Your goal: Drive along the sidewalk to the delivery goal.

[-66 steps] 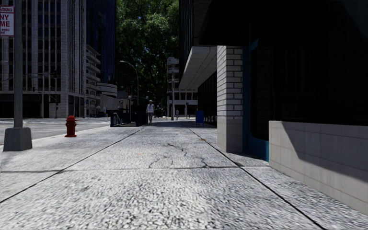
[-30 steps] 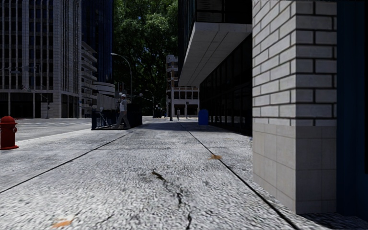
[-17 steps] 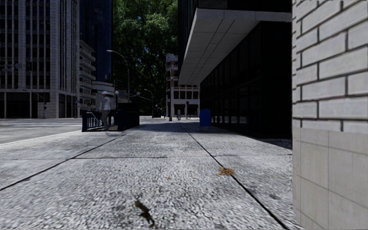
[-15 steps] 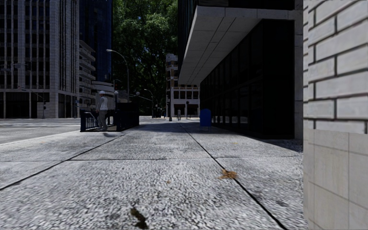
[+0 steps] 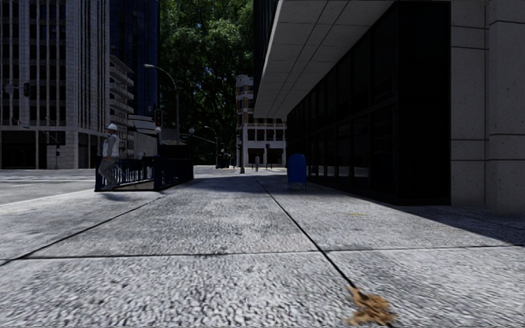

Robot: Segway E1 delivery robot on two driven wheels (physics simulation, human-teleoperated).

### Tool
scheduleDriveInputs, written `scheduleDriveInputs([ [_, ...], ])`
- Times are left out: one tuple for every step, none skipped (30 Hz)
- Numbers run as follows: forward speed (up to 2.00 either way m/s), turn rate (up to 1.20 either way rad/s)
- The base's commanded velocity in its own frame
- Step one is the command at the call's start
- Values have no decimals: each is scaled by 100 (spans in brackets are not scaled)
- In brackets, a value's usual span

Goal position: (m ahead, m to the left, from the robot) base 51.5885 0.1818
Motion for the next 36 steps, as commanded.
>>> scheduleDriveInputs([
  [200,0],
  [200,0],
  [200,0],
  [200,0],
  [200,0],
  [200,0],
  [200,0],
  [200,0],
  [200,0],
  [200,0],
  [200,0],
  [200,0],
  [200,0],
  [200,0],
  [200,0],
  [200,0],
  [200,0],
  [200,0],
  [200,0],
  [200,0],
  [200,0],
  [200,0],
  [200,0],
  [200,0],
  [200,0],
  [200,0],
  [200,0],
  [200,0],
  [200,0],
  [200,0],
  [200,0],
  [200,0],
  [200,0],
  [200,0],
  [200,0],
  [200,0],
])
